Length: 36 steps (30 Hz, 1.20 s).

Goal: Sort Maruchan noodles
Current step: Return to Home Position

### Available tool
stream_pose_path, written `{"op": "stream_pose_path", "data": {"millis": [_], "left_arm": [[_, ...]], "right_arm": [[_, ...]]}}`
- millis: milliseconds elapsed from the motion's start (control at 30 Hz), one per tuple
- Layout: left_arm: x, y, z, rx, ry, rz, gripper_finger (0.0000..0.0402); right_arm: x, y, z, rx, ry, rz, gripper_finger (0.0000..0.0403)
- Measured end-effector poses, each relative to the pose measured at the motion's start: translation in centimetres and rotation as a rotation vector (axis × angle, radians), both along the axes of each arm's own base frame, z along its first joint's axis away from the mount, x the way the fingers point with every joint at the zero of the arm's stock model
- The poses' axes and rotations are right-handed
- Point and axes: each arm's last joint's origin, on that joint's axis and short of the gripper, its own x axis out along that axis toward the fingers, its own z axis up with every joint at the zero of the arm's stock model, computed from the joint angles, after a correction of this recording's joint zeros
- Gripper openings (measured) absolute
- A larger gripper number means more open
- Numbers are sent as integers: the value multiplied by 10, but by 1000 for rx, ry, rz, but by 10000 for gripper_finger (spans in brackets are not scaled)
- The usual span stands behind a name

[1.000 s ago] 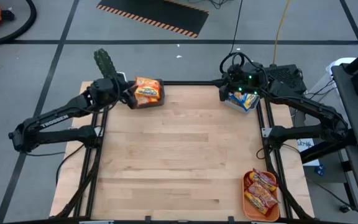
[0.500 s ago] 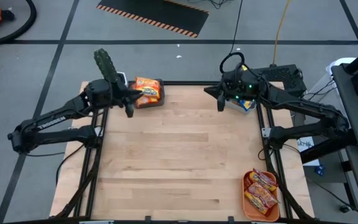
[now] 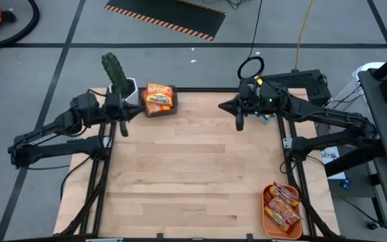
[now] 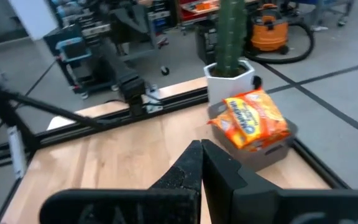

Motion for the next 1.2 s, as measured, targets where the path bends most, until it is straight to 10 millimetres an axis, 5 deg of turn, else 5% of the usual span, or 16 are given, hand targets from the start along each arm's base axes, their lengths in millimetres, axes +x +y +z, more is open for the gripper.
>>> {"op": "stream_pose_path", "data": {"millis": [433,700,1200], "left_arm": [[1,-8,-18,-354,104,-8,17],[4,-16,-18,-126,167,-132,9],[-5,-19,-31,-29,236,-176,2]], "right_arm": [[5,27,-1,-115,29,99,0],[6,32,-4,-155,28,128,0],[-15,35,-74,-208,-31,132,0]]}}
